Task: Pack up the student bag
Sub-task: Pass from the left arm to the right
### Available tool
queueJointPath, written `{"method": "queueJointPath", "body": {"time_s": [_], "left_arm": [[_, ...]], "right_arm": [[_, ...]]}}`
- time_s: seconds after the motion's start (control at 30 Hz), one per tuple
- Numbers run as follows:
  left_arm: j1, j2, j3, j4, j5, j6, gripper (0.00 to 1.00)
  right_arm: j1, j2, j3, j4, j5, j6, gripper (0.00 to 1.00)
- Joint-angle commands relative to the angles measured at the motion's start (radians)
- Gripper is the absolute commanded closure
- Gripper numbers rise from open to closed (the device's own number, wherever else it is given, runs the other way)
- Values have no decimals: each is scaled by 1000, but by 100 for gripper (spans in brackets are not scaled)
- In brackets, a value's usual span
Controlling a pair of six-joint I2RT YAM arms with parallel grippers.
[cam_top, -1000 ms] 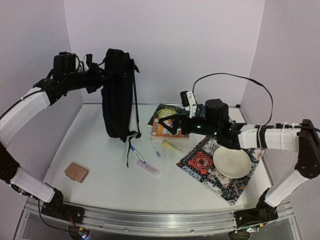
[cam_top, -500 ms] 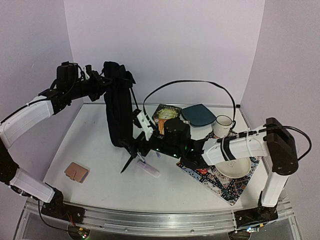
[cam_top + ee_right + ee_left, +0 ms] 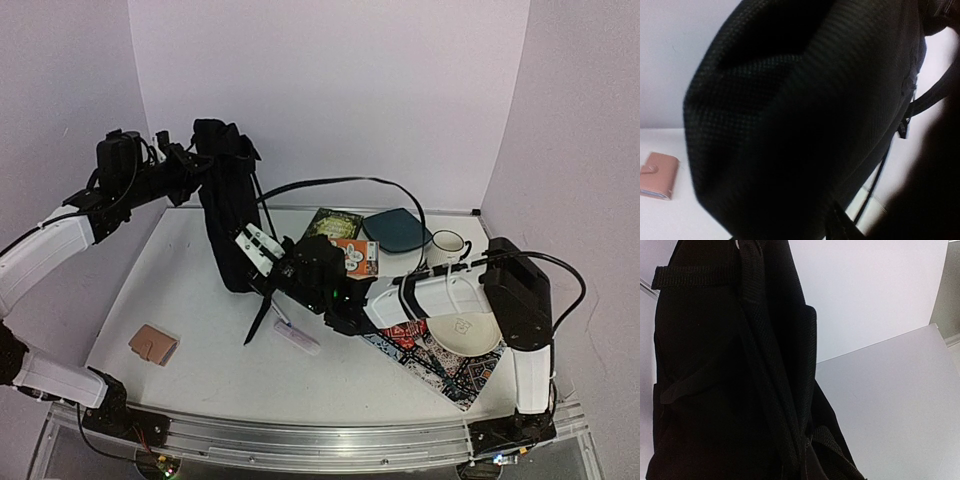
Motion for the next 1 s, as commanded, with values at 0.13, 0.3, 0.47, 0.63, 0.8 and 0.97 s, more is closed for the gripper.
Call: {"method": "queueJointPath", "body": {"time_s": [0.13,0.3,0.47,0.63,0.8,0.97], "left_arm": [[3,-162,-105,182,-34,52,100],[3,-241,-205,169,-68,102,93],[3,-338,-316,123,-122,156,78],[4,-422,-380,19,-219,228,58],[4,-476,-400,-116,-307,299,43],[3,-548,-361,-294,-415,349,17]], "right_arm": [[-9,-84,-31,83,96,-386,100],[-10,-97,-25,86,94,-667,100],[-13,-126,-29,43,75,-854,100],[-12,-173,-36,-106,58,-984,100],[-11,-181,-42,-138,72,-1120,100],[10,-175,-75,-141,81,-1174,100]]}}
